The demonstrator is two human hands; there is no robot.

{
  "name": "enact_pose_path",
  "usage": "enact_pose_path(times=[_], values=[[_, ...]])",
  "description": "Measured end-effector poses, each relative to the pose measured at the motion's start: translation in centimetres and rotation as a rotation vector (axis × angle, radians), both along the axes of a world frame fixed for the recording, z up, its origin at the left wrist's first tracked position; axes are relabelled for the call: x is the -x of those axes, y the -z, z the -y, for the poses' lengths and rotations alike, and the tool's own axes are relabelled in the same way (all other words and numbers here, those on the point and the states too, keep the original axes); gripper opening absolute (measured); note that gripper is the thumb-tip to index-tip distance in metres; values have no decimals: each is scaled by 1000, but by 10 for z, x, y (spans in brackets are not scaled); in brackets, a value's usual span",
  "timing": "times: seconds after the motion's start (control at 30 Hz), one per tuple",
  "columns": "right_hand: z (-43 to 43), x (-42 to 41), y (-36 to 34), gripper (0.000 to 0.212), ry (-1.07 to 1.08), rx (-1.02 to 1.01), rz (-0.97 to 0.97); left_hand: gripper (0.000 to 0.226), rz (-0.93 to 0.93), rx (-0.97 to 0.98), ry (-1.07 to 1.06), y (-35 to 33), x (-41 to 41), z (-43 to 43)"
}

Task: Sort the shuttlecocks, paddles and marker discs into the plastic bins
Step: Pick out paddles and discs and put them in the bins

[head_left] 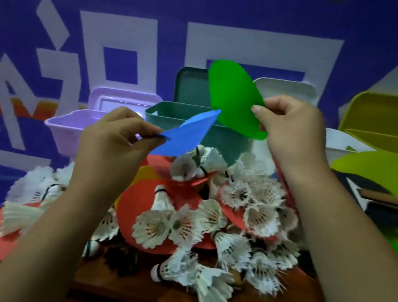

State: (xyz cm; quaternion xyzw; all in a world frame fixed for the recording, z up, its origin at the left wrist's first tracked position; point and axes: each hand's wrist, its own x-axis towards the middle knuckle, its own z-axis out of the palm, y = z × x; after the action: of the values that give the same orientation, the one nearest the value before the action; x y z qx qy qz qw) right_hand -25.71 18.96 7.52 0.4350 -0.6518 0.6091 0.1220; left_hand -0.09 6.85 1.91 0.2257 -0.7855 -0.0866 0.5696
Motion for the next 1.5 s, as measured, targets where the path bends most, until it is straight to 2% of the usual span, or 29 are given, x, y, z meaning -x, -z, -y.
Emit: enact_pose_path(times=[0.1,0.53,0.73,0.9,1.03,1.1,1.33,1.5], values=[[-29,28,1,12,93,-21,-26,10,36,20,58,-8,36,-6],[-104,113,3,4,370,100,47,12,140,228,228,-70,187,-19],[-119,133,5,7,409,128,95,14,151,173,295,-67,267,-4],[-125,143,9,3,429,67,103,17,353,182,285,-62,314,3],[-129,152,9,8,442,8,84,41,817,90,150,-64,331,-3],[-129,156,8,8,447,-22,76,46,934,23,159,-66,331,-3],[-104,166,8,15,493,-152,49,39,984,-44,250,-62,324,8],[-77,183,13,19,551,-256,-75,34,967,-31,307,-52,322,18]])
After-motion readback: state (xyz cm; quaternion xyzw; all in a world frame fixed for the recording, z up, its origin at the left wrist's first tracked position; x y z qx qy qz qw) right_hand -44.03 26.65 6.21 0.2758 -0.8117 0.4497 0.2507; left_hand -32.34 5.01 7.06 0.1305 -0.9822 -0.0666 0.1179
